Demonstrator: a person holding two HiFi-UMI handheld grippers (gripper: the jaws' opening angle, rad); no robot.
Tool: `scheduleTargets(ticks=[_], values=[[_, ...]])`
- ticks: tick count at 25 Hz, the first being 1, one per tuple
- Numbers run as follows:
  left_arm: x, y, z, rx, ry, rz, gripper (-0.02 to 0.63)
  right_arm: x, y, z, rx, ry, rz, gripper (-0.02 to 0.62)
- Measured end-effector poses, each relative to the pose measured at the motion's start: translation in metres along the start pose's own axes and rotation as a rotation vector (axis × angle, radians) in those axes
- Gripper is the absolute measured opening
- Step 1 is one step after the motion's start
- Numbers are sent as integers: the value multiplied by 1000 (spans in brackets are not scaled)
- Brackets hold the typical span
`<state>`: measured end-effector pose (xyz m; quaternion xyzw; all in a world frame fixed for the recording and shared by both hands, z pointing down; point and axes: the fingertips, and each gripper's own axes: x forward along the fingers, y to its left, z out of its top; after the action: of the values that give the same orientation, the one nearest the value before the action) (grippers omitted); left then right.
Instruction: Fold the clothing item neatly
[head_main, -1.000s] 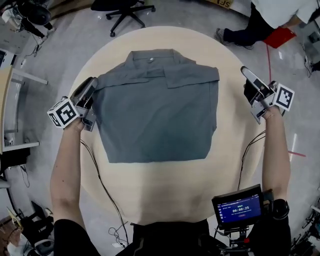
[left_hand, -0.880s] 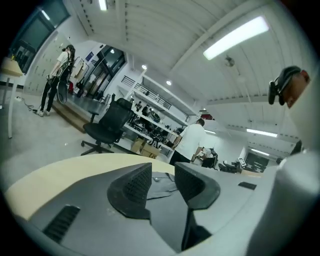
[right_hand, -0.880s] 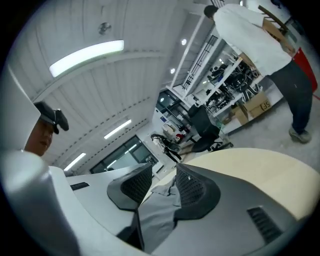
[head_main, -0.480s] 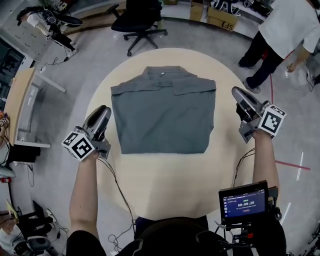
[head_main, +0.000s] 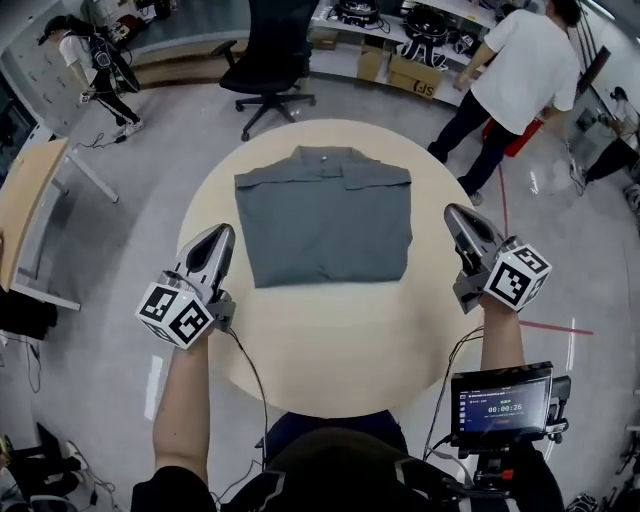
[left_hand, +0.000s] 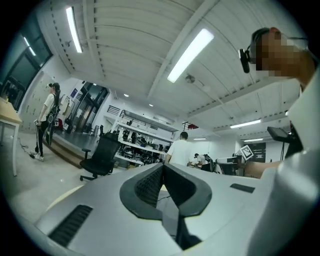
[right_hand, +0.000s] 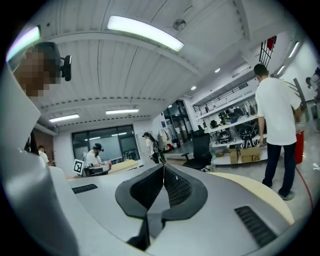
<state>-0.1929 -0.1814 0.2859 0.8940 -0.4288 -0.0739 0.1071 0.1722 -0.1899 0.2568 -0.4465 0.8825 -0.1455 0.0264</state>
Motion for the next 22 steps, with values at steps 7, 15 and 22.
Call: scheduleTargets(ticks=[7,15,22], values=[[-81,-51,14,-53,-13,-32,2,-63,89,-7,-131,12,-66,9],[-149,-145,24,97,-5,3,2,-148,149,-4,-214,-47,-73,11],[-196,-248,18,176,18,13,2,-239,180,-15,-283,-30,-70,9]])
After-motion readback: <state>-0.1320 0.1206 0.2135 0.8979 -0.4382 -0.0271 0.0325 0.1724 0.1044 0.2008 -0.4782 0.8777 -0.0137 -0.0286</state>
